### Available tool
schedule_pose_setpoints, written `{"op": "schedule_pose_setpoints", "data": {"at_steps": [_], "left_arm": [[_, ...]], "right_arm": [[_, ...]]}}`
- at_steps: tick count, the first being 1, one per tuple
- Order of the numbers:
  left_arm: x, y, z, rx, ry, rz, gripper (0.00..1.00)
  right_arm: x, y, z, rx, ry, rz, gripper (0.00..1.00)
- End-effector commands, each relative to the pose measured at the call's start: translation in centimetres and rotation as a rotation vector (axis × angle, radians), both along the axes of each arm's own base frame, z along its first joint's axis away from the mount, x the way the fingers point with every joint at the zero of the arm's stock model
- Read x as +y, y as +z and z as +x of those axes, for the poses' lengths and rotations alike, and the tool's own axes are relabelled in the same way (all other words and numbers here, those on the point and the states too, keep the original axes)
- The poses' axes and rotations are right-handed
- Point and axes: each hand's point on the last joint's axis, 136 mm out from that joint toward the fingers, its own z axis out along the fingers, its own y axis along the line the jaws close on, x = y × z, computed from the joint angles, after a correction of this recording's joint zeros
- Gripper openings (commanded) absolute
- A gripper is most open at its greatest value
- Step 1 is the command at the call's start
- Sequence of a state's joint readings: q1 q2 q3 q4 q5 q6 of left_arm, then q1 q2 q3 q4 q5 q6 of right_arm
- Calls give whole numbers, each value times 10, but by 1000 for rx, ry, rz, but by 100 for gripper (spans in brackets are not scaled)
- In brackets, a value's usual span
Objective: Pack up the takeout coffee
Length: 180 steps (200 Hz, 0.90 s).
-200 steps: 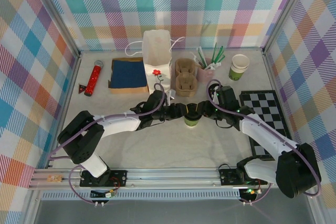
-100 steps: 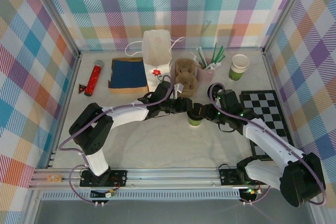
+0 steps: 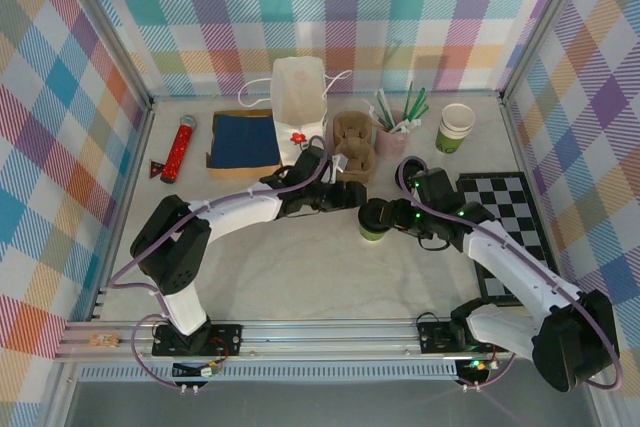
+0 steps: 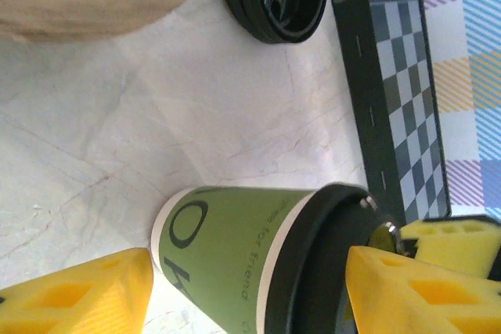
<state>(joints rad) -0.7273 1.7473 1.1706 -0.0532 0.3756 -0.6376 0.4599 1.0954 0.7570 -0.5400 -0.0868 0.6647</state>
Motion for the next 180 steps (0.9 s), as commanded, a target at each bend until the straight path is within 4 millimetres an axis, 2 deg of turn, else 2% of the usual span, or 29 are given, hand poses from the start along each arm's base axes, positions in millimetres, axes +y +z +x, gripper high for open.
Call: {"op": "schedule_pose_setpoints", "data": {"at_steps": [1, 18, 34, 82, 130, 180], "left_arm": [[6, 45, 12, -82, 10, -6, 67], [7, 58, 13, -101, 6, -10, 68], [9, 61, 11, -106, 6, -11, 68], [19, 40, 0, -75, 14, 12, 68], [26, 38, -7, -73, 18, 17, 68], [18, 32, -18, -73, -24, 48, 68]], "right_arm": [[-13, -21, -29, 147, 38, -103, 48], [-11, -12, -25, 129, 42, -94, 48], [-9, -6, -22, 110, 43, -87, 49], [-1, 10, -4, 75, 61, -58, 50], [9, 23, 13, 56, 80, -42, 50], [8, 46, 14, 10, 88, -35, 52]]}}
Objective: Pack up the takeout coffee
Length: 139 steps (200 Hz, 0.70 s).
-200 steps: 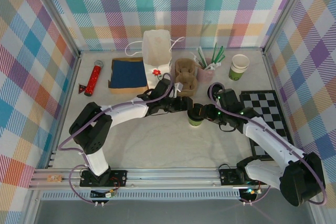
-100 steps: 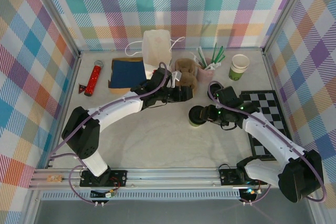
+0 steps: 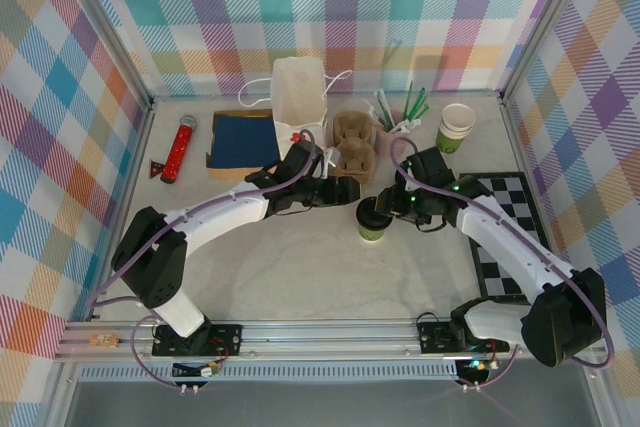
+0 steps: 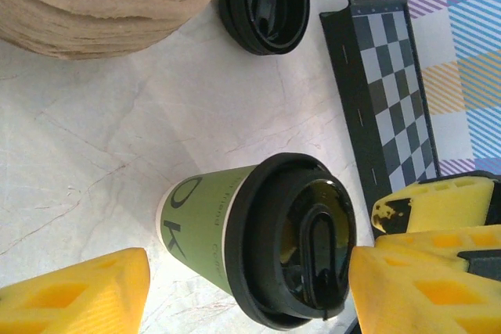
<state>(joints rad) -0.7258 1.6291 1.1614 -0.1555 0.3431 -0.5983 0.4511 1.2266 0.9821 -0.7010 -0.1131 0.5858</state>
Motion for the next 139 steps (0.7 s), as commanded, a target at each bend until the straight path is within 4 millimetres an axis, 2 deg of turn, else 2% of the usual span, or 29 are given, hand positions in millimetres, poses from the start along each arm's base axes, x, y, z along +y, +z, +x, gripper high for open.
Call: {"op": "schedule_pose_setpoints", "data": {"at_steps": [1, 22, 44, 96, 139], "left_arm": [[-1, 2, -7, -25, -27, 26, 68], [-3, -12, -9, -8, -39, 53, 68], [-8, -23, -12, 8, -52, 63, 68], [-26, -33, -19, 30, -92, 57, 67], [-26, -48, -20, 55, -84, 66, 64]], "right_arm": [[-2, 18, -3, -28, 18, 7, 52], [-6, 16, -7, -23, 15, -3, 52], [-9, 5, -11, -1, 8, -4, 52], [-13, -13, -16, 35, -5, 18, 52], [-12, -21, -15, 48, -5, 35, 51]]}}
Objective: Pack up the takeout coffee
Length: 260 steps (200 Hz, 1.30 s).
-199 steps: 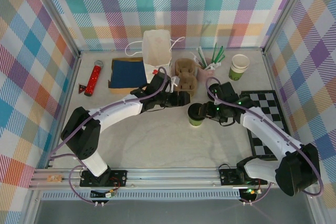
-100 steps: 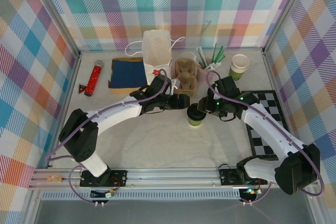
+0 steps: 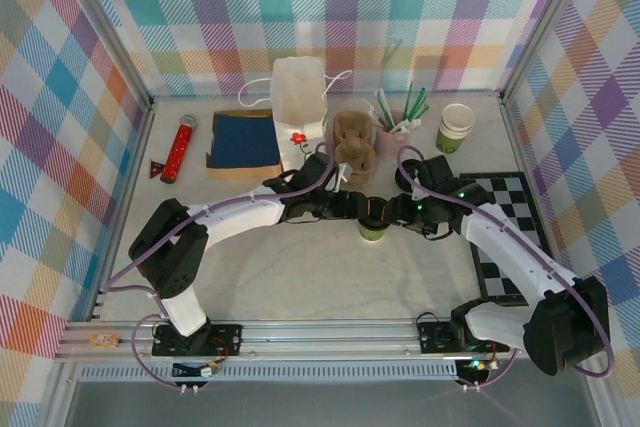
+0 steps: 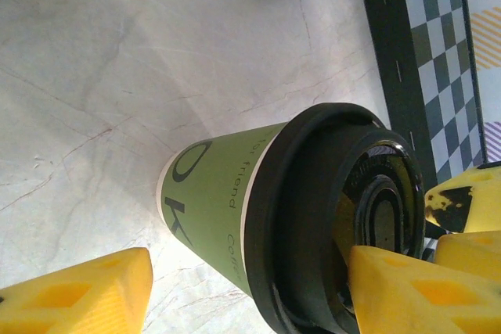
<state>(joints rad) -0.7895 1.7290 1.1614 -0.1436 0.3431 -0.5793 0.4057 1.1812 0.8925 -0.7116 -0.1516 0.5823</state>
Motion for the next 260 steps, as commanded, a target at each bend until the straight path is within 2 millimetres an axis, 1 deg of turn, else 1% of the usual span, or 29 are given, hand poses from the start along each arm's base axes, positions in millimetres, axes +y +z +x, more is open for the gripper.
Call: {"op": "schedule_pose_setpoints", "data": {"at_steps": [1, 17, 40, 77, 115, 134, 163, 200, 239, 260], "left_arm": [[-4, -6, -1, 5, -8, 1, 64], [-3, -12, -2, 15, -8, 11, 61], [-2, -22, -3, 34, -9, 24, 55], [1, -39, -7, 60, -8, 42, 48], [0, -56, -11, 99, -7, 38, 46], [-1, -61, -13, 114, -6, 30, 45], [-5, -62, -14, 122, -4, 14, 45], [-23, -58, -17, 119, -29, -4, 45], [-36, -59, -16, 127, -34, -24, 45], [-44, -55, -15, 126, -41, -41, 45]], "right_arm": [[4, 0, 2, -15, 18, 30, 51], [4, -5, 3, -9, 12, 30, 51], [0, -18, 2, 21, -1, 18, 48], [-14, -35, -2, 53, -54, -15, 43], [-28, -51, -5, 89, -105, -25, 39], [-35, -56, -6, 98, -129, -30, 38], [-46, -55, -4, 90, -166, -46, 37], [-59, -48, 0, 72, -213, -56, 36], [-63, -34, 4, 36, -232, -50, 36], [-65, -25, 7, 14, -238, -55, 36]]}}
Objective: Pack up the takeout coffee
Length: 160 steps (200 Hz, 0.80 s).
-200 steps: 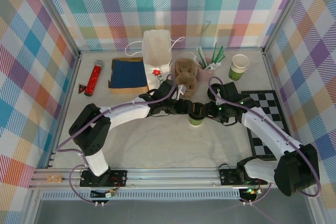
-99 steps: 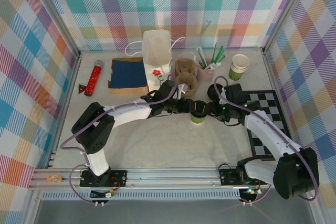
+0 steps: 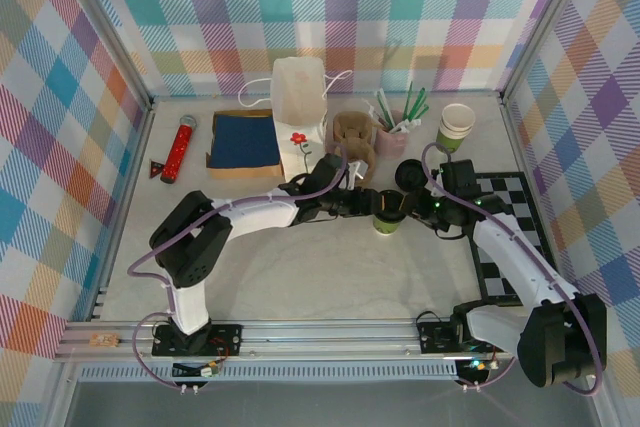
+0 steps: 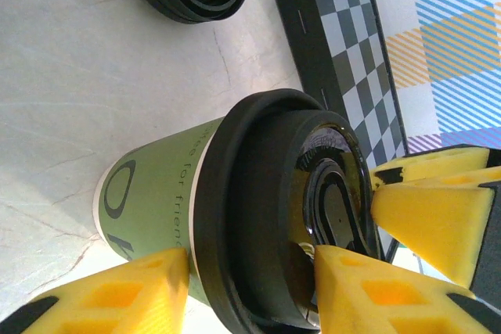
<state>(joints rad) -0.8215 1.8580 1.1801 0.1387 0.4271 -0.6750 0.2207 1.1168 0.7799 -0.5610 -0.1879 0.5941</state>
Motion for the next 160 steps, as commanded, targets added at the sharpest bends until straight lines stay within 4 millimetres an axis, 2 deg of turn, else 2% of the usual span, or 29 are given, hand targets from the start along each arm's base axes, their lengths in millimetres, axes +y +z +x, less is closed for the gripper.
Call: {"op": "schedule_pose_setpoints", "data": {"at_steps": [1, 40, 61, 76, 99, 116, 144, 160], "left_arm": [[6, -56, -24, 128, -16, 143, 45], [-8, -53, -26, 127, -39, 134, 45], [-13, -50, -25, 122, -43, 128, 46], [-15, -44, -23, 115, -46, 121, 50], [-16, -28, -20, 83, -51, 124, 63], [-17, -15, -16, 60, -56, 122, 66], [-18, 12, -5, 29, -49, 98, 70], [-15, 27, 1, 6, -40, 90, 74]], "right_arm": [[-25, -20, -20, 109, -63, -109, 36], [-28, -5, -17, 77, -74, -120, 37], [-32, 1, -16, 63, -81, -139, 40], [-33, 6, -15, 54, -79, -152, 44], [-33, 20, -12, 17, -59, -158, 50], [-26, 35, -7, -50, -13, -138, 55], [-28, 51, -6, -111, 22, -164, 65], [-25, 61, -7, -142, 56, -165, 67]]}}
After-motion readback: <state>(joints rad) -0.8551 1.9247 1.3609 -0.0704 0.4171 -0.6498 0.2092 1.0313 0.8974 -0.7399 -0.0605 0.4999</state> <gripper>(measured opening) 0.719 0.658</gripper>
